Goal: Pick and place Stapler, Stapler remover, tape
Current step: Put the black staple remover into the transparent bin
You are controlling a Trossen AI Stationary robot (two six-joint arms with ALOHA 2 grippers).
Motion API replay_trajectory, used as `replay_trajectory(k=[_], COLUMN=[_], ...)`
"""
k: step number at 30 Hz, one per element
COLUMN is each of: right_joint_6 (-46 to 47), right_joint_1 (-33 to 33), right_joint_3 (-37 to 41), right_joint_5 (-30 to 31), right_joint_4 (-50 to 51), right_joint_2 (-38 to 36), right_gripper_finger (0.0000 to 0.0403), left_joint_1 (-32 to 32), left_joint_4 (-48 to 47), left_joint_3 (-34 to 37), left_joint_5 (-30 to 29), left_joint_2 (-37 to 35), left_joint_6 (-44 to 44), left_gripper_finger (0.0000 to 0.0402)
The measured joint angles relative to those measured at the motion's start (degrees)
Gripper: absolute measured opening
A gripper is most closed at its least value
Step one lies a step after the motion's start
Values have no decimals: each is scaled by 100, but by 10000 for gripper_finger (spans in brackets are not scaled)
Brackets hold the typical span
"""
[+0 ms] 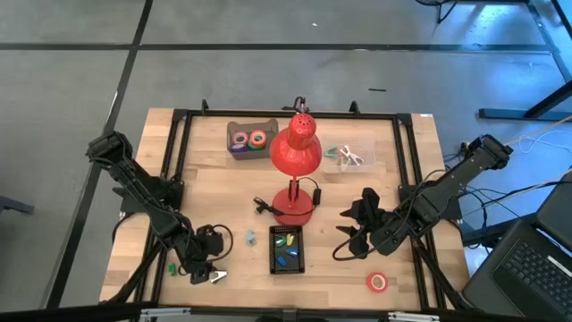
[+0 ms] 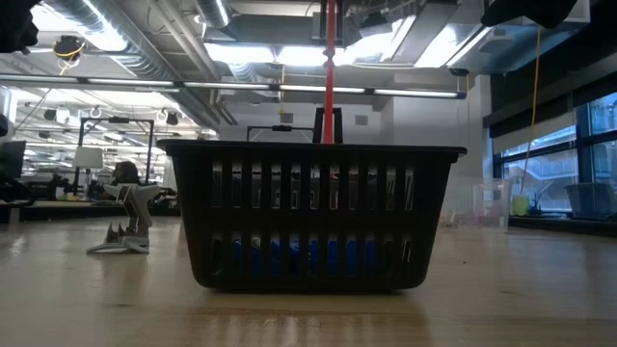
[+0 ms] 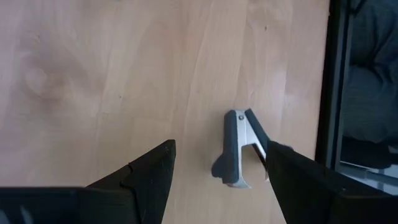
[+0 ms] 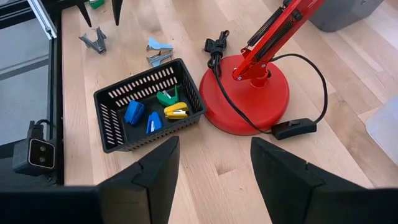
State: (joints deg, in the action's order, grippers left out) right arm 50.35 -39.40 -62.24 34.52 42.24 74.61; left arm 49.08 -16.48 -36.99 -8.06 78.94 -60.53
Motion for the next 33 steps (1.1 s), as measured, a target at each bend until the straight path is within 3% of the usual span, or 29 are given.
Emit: replay_trajectory(k=[8, 15, 24, 33], right_joint_6=[0, -2, -4, -2], right_joint_1=[0, 0, 0, 0], right_joint_3=[0, 0, 0, 0], right_joint_5=[0, -2, -2, -2], right_joint_4=[0, 0, 2, 0], right_joint_2=[0, 0, 2, 2], right_gripper_finger=[200, 200, 200, 200], left_joint_1=[0, -22, -22, 7], left_joint_4=[9, 184, 479, 498], left_joint_3=[0, 0, -7, -2], left_joint_5=[199, 655, 663, 1216], left_joint_2=[28, 663, 779, 780], left_joint_6=[-30, -26, 19, -24], left_gripper_finger=[239, 239, 238, 182])
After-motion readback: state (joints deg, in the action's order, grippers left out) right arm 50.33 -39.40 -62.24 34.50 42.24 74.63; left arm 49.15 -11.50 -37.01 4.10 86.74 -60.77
